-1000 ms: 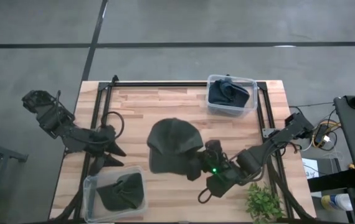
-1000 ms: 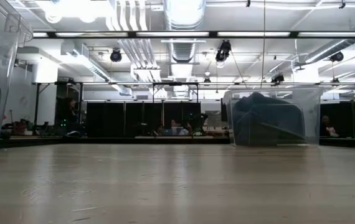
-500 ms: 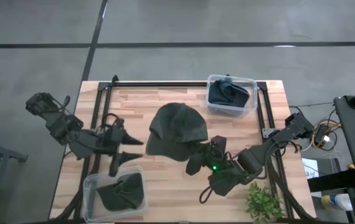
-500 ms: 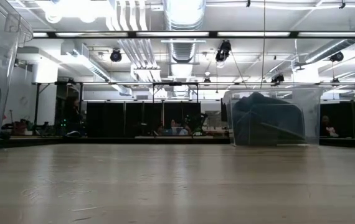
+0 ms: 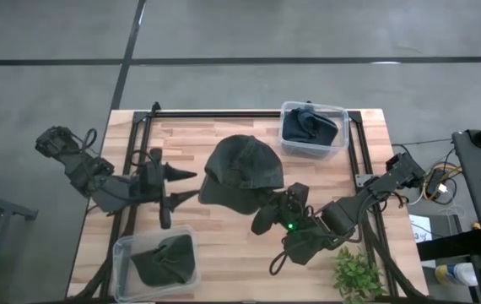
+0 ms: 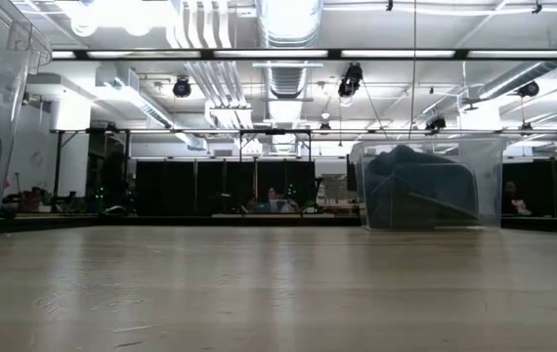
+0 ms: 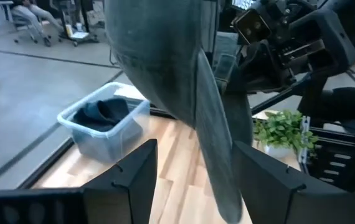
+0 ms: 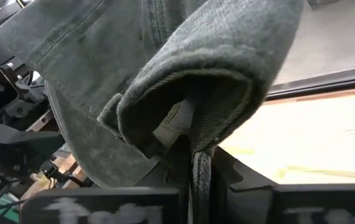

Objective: Pick & Place hat
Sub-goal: Put the gray cap into the bottom transparent bin

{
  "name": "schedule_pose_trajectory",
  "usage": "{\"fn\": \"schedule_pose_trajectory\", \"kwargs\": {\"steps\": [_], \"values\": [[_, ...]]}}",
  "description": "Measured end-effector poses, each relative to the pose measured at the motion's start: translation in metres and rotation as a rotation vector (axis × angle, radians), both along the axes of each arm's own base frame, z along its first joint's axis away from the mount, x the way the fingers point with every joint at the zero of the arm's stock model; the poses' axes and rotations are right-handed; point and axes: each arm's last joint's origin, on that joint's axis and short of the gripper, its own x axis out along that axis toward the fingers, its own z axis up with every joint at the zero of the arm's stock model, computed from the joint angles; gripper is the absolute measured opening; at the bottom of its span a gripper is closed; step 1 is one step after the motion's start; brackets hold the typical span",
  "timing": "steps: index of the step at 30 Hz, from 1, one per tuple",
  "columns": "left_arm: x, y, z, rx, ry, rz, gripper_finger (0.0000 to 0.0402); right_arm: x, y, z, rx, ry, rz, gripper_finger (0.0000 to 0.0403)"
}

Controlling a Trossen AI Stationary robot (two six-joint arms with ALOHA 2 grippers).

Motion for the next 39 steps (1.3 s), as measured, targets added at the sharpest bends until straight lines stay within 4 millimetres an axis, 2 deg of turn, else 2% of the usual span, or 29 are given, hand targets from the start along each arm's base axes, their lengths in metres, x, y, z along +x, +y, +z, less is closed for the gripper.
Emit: {"fn": "schedule_pose_trajectory", "kwargs": {"steps": [6, 14, 33, 36, 39], "values": [[0.003, 0.004, 0.0, 0.02, 0.002, 0.017, 0.0199, 0.0, 0.0, -0.001, -0.001, 0.001, -0.002, 0.0013], [0.009, 0.005, -0.002, 0.003, 0.019, -0.016, 0.0199, 0.012, 0.004, -0.01, -0.011, 0.01, 0.001, 0.0013], [0.017, 0.02, -0.005, -0.024, 0.041, 0.027, 0.0196, 0.017, 0.007, 0.007, -0.078, 0.008, 0.03, 0.0013], [0.017, 0.02, -0.005, -0.027, 0.046, 0.018, 0.0168, 0.017, 0.007, 0.006, -0.073, 0.012, 0.051, 0.0013], [0.017, 0.02, -0.005, -0.023, 0.053, 0.002, 0.0099, 0.017, 0.007, 0.006, -0.08, 0.019, 0.055, 0.0013]]}}
